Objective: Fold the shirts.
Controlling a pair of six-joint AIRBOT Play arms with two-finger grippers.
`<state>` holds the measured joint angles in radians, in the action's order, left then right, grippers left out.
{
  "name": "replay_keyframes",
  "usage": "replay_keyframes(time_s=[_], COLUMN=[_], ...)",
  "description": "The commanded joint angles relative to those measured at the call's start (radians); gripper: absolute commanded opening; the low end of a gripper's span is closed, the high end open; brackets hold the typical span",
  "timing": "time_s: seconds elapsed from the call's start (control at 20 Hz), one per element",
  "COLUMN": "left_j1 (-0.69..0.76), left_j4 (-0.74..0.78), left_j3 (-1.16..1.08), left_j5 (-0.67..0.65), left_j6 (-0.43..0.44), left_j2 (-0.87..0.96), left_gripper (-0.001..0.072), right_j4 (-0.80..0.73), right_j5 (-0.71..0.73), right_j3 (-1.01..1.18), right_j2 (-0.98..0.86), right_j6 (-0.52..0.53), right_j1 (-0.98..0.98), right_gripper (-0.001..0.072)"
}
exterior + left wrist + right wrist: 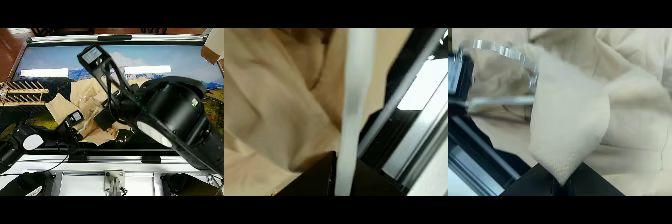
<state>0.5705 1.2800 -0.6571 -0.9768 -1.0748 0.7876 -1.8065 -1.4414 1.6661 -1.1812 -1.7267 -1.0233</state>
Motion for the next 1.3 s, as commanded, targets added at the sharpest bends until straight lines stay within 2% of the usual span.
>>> replay_keyframes(time_s=[0.0, 0.05, 0.1, 0.15, 0.2, 0.35, 0.45, 0.55, 0.6, 0.7, 0.8, 0.9, 1.1, 1.15, 1.25], left_j1=[-0.058, -0.058, -0.055, -0.053, -0.053, -0.053, -0.053, -0.053, -0.053, -0.053, -0.053, -0.053, -0.053, -0.053, -0.053], left_j4=[0.006, 0.006, 0.006, 0.006, 0.006, 0.006, 0.006, 0.006, 0.006, 0.008, 0.058, 0.100, 0.119, 0.119, 0.119], left_j3=[-0.024, -0.024, -0.024, -0.024, -0.027, -0.057, -0.085, -0.116, -0.133, -0.155, -0.156, -0.156, -0.156, -0.156, -0.156], left_j5=[-0.046, -0.069, -0.082, -0.082, -0.083, -0.091, -0.103, -0.140, -0.175, -0.254, -0.310, -0.358, -0.371, -0.371, -0.370], left_j6=[0.013, 0.025, 0.027, 0.026, 0.026, 0.026, 0.027, 0.061, 0.089, 0.151, 0.175, 0.209, 0.223, 0.229, 0.229], left_j2=[0.007, 0.005, 0.003, 0.001, -0.001, -0.003, -0.003, -0.003, -0.003, -0.003, -0.002, 0.004, 0.013, 0.021, 0.043], left_gripper=[0.0045, 0.0044, 0.0044, 0.0045, 0.0044, 0.0045, 0.0044, 0.0045, 0.0045, 0.0045, 0.0045, 0.0045, 0.0045, 0.0045, 0.0045], right_j4=[-0.062, -0.088, -0.083, -0.077, -0.076, -0.074, -0.132, -0.200, -0.182, -0.046, 0.136, 0.222, 0.625, 0.650, 0.637], right_j5=[-0.101, -0.098, -0.076, -0.055, -0.047, -0.078, -0.140, -0.198, -0.243, -0.363, -0.335, -0.299, -0.339, -0.364, -0.371], right_j3=[0.001, 0.001, 0.001, 0.001, 0.003, 0.034, 0.067, 0.071, 0.071, 0.054, 0.008, -0.026, -0.030, -0.030, -0.030], right_j2=[0.001, 0.001, 0.001, 0.001, 0.006, 0.064, 0.145, 0.231, 0.248, 0.225, 0.176, 0.113, -0.035, -0.069, -0.124], right_j6=[-0.037, -0.049, -0.046, -0.036, -0.041, -0.100, -0.142, -0.171, -0.129, 0.089, 0.278, 0.638, 1.317, 1.444, 1.477], right_j1=[-0.021, -0.021, -0.021, -0.021, -0.021, -0.020, 0.019, 0.180, 0.321, 0.671, 0.943, 1.070, 1.087, 1.056, 0.977], right_gripper=[0.0073, 0.0100, 0.0306, 0.0587, 0.0623, 0.0623, 0.0623, 0.0623, 0.0622, 0.0622, 0.0622, 0.0621, 0.0619, 0.0620, 0.0620])
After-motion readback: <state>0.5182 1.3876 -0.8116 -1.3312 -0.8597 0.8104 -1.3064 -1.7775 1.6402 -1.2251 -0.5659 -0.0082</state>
